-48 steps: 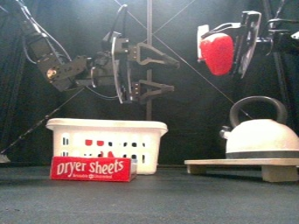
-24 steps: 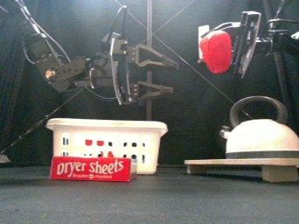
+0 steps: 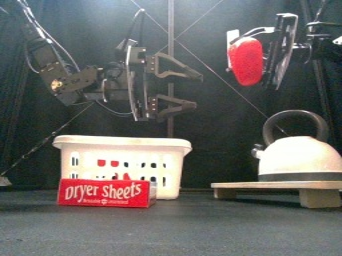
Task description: Hand over bottle
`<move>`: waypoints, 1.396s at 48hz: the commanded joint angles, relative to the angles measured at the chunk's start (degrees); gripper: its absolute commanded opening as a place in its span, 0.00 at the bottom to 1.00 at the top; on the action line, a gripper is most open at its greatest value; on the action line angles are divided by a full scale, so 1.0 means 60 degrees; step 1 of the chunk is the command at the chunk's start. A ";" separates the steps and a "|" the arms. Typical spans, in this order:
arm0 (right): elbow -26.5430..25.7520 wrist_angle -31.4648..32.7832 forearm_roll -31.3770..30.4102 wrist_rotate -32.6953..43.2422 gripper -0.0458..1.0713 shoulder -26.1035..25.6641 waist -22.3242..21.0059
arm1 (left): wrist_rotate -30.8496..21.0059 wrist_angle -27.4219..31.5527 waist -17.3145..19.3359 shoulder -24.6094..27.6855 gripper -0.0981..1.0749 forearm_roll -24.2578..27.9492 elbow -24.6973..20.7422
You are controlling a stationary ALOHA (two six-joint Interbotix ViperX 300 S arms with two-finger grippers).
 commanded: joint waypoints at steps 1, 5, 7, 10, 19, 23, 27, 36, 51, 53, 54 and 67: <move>-0.0088 -0.0015 0.0044 0.0000 0.71 -0.0044 -0.0029 | 0.0015 -0.0103 -0.0015 -0.0220 0.97 -0.0044 -0.0059; -0.0088 0.0000 0.0044 0.0000 0.60 -0.0044 -0.0044 | 0.0015 -0.0088 -0.0015 -0.0220 0.97 -0.0073 -0.0059; -0.0088 0.0000 0.0044 0.0029 0.54 -0.0044 -0.0044 | 0.0015 -0.0103 -0.0015 -0.0220 0.97 -0.0073 -0.0059; -0.0088 0.0015 0.0029 0.0059 0.47 -0.0044 -0.0044 | 0.0015 -0.0103 -0.0015 -0.0220 0.97 -0.0073 -0.0059; -0.0088 0.0015 0.0044 0.0073 0.34 -0.0044 -0.0044 | 0.0015 -0.0103 -0.0015 -0.0264 0.97 -0.0073 -0.0015; -0.0088 0.0015 0.0044 0.0073 0.34 -0.0044 -0.0044 | 0.0015 -0.0103 -0.0015 -0.0498 0.97 -0.0073 0.0234; -0.0059 0.0015 0.0044 0.0088 0.34 -0.0044 -0.0044 | 0.0015 -0.0103 -0.0044 -0.1040 0.97 -0.0088 0.0791; 0.0059 0.0015 0.0044 -0.0015 0.34 -0.0044 -0.0015 | 0.0029 -0.0103 -0.0308 -0.2256 0.97 -0.0073 0.2021; 0.0132 0.0015 0.0044 0.0000 0.34 -0.0044 0.0029 | 0.0029 -0.0103 -0.0586 -0.2505 0.97 -0.0088 0.2520; 0.0132 0.0000 0.0044 0.0000 0.34 -0.0044 0.0029 | 0.0029 -0.0103 -0.0601 -0.2505 0.97 -0.0088 0.2520; 0.0132 0.0015 0.0044 0.0000 0.34 -0.0044 0.0029 | 0.0029 -0.0103 -0.0601 -0.2505 0.97 -0.0088 0.2534; 0.0161 0.0015 0.0015 -0.0015 0.34 -0.0029 0.0000 | 0.0015 -0.0103 -0.0586 -0.2490 0.97 -0.0103 0.2593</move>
